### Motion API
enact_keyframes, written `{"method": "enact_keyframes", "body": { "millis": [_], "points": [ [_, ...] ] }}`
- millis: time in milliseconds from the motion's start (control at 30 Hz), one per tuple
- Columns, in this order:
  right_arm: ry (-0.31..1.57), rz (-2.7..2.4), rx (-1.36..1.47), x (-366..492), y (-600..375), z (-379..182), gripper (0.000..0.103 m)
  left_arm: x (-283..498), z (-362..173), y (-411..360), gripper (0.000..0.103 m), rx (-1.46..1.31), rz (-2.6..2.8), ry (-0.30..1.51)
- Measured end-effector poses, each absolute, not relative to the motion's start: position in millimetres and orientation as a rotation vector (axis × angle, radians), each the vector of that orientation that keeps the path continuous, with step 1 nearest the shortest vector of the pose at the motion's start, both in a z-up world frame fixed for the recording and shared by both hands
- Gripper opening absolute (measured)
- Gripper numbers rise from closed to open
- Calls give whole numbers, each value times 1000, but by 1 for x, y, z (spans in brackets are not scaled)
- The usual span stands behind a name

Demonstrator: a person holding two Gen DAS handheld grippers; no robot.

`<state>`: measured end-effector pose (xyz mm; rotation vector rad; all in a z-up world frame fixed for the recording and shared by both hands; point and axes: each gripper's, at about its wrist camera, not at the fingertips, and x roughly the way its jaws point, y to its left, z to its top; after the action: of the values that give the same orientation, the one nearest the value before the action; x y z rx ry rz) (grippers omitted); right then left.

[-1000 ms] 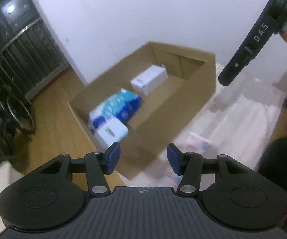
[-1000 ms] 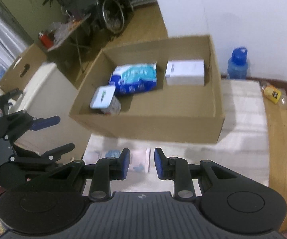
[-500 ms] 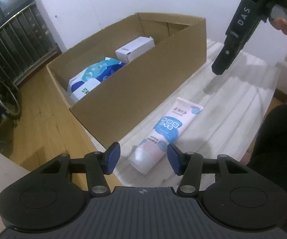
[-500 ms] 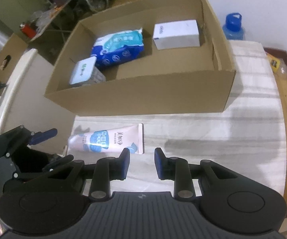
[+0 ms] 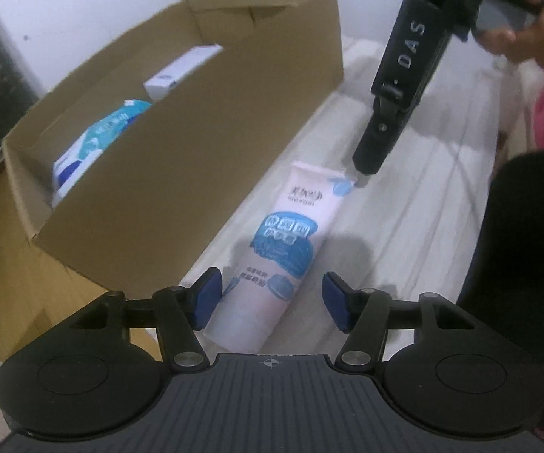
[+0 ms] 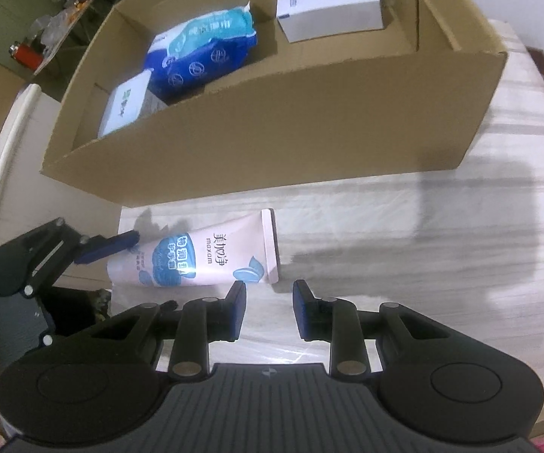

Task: Organize objects
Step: 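Tip the tube up with the right gripper while the left gripper straddles it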

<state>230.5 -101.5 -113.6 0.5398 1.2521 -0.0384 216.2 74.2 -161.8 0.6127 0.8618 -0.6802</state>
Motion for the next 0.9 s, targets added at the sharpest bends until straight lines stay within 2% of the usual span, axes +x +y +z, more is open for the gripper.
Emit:
{"method": "enact_keyframes", "body": {
  "millis": [133,367,633,767,900],
  "points": [
    [1263,-38,545,233,-99,-118,30,224,-161,79,48,582,-684,910],
    [1253,-55,571,236,-105,-119,30,207,-159,63,37,728,-734,891],
    [1241,-56,583,236,-105,-119,30,175,-162,47,35,899,-724,793],
    [1243,-51,606,235,-106,-125,30,145,-171,48,34,991,-717,651],
    [1246,-49,624,236,-110,-131,31,140,-170,53,34,939,-720,641]
  ]
}}
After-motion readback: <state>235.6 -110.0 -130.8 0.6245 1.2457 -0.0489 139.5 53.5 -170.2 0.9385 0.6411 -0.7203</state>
